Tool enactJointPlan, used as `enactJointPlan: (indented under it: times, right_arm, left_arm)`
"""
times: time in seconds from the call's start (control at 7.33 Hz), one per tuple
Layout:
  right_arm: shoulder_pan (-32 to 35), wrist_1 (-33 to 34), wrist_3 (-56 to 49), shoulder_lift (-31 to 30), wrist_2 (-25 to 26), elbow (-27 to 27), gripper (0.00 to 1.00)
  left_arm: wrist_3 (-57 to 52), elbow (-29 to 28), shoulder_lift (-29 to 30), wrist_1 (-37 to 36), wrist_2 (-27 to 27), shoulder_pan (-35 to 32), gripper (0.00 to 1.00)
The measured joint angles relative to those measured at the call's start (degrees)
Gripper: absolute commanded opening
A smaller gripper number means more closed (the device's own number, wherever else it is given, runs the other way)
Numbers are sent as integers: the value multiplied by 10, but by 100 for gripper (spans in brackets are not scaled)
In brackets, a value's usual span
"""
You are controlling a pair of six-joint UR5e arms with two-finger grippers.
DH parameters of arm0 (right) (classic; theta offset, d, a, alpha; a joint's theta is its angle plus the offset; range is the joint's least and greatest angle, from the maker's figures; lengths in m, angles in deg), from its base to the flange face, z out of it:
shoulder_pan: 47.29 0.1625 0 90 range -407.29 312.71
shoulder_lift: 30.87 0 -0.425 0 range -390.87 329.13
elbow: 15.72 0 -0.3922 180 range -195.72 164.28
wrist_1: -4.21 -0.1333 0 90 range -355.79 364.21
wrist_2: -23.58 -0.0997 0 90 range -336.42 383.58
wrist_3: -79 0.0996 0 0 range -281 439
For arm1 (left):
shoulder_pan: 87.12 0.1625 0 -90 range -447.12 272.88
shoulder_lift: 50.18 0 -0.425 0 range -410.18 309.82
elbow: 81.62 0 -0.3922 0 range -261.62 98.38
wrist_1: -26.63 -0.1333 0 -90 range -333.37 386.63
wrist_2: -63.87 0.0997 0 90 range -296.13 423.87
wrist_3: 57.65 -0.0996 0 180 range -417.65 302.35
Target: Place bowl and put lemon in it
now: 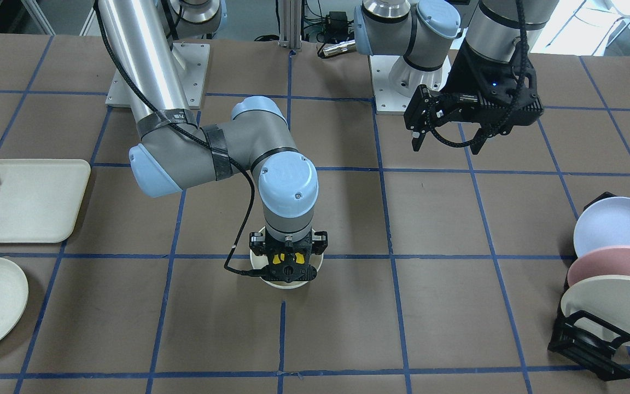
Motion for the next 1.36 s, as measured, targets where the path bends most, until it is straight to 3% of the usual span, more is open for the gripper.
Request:
enactJointPlan:
  times: [0.41,0.55,0.68,0.82,0.95,1.09,1.36]
  right_arm:
    - [0,5,0,7,0,11,4]
    - [0,10,0,12,0,13,25]
    - [0,19,1,15,0,18,60]
    - [0,25,2,16,1,24,82]
    - [0,30,3,16,2,28,95]
    - [0,32,4,15,5,30,100]
    - [-1,31,4,6,10,30,100]
  left_arm:
    - [1,0,-2,6,1,0,100]
    - [1,-1,-2,8,1,0,100]
    - [1,-3,-3,10,1,0,100]
    - [1,-4,-3,12,1,1,100]
    - [1,-4,-3,12,1,1,100]
    - [1,-5,-2,12,1,1,100]
    - [1,-6,-1,11,1,1,100]
